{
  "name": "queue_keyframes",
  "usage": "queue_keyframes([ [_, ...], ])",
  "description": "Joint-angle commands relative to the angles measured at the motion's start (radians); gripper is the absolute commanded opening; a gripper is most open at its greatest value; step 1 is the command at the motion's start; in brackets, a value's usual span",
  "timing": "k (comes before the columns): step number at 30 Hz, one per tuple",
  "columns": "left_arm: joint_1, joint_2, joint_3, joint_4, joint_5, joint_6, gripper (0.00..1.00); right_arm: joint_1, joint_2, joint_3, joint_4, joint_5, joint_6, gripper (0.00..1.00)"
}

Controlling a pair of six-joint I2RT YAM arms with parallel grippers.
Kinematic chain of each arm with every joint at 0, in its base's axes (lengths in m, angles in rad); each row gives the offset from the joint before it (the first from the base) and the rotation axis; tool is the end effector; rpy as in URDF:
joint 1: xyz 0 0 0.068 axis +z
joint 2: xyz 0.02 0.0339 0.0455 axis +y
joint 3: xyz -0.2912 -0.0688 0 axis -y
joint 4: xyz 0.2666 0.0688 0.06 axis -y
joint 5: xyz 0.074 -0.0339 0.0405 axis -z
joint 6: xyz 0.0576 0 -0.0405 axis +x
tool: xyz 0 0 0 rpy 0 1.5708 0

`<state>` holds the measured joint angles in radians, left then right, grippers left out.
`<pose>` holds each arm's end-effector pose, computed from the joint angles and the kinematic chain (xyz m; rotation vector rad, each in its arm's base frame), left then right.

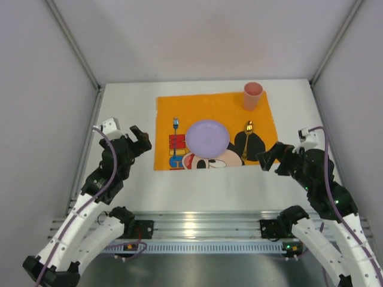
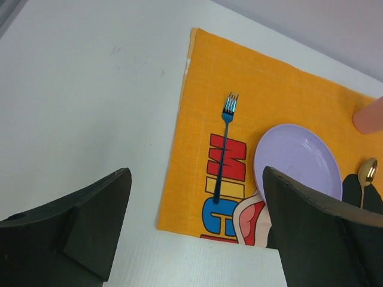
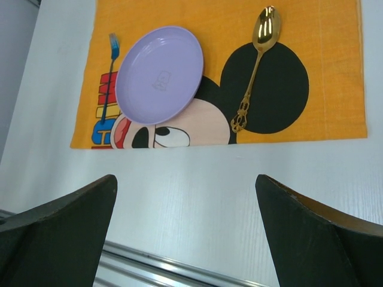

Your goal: Set the dinner table for one person

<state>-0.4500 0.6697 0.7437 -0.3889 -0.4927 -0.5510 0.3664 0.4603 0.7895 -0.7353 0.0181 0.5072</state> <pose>0.1665 -0.0502 0.3352 -0.4245 1.8043 -0.2330 0.1058 0.0395 0.3338 0.1540 2.0125 0.5457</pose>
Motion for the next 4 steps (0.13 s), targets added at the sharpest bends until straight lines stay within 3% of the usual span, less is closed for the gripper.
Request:
queue_keyframes([
  [1,0.004,-0.022,0.017,0.045,-0.020,0.048,0.96,0.003,-0.011,0.051,0.002,-0.014,-0.012,1.00],
  [4,0.004,-0.031,0.019,0.036,-0.015,0.077,0.96,0.002,-0.012,0.060,-0.013,-0.009,-0.015,1.00],
])
